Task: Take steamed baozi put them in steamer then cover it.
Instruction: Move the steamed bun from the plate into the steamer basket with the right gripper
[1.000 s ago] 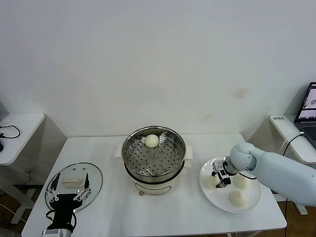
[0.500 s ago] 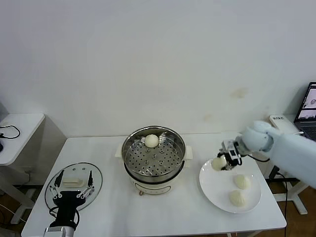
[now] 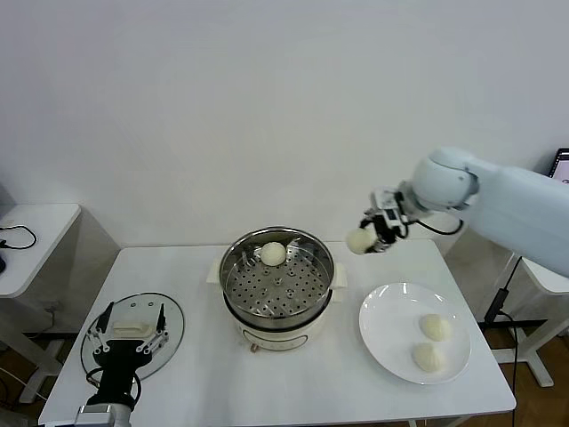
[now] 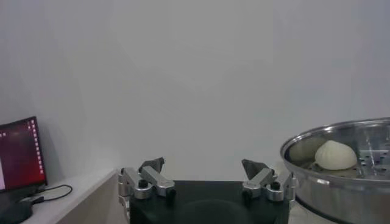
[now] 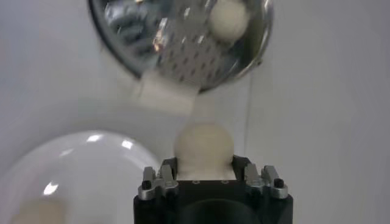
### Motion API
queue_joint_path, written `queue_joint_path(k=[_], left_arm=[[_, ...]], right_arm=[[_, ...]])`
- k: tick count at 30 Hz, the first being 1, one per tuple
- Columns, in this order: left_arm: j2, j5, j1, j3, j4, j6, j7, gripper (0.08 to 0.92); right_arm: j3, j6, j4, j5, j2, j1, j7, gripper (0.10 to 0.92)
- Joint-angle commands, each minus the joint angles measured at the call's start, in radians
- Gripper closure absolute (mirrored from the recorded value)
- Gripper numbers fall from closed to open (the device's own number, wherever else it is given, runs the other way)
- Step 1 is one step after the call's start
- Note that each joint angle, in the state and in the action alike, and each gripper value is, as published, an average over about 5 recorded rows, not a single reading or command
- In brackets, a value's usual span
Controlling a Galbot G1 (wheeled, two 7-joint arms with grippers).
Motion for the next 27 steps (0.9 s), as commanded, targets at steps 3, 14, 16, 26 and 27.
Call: queue_joint_path(k=[3, 14, 16, 26, 27], left_arm=[[0.000, -0.004, 0.000, -0.016, -0.004, -0.001, 0.000, 0.177], [-0.019, -0.004, -0.001, -0.031, -0.014, -0.001, -0.001, 0.177], [-0.020, -0.004, -0.002, -0.031, -0.015, -0.001, -0.001, 0.177], [-0.022, -0.004, -0.008, -0.030, -0.013, -0.001, 0.000, 0.177], [-0.022, -0.004, -0.010, -0.030, -0.012, -0.001, 0.000, 0.177]], right_arm=[[-0.058, -0.126, -0.083, 0.223, 0.355, 0.050, 0.094, 0.457], [-0.049, -0.203, -0.206, 0.228, 0.537, -0.112, 0.159, 0.457], [-0.049, -0.213, -0.227, 0.214, 0.553, -0.141, 0.166, 0.457], [-0.038, -0.224, -0.326, 0.164, 0.615, -0.213, 0.187, 0.457], [-0.037, -0.224, -0.333, 0.160, 0.619, -0.217, 0.188, 0.457]])
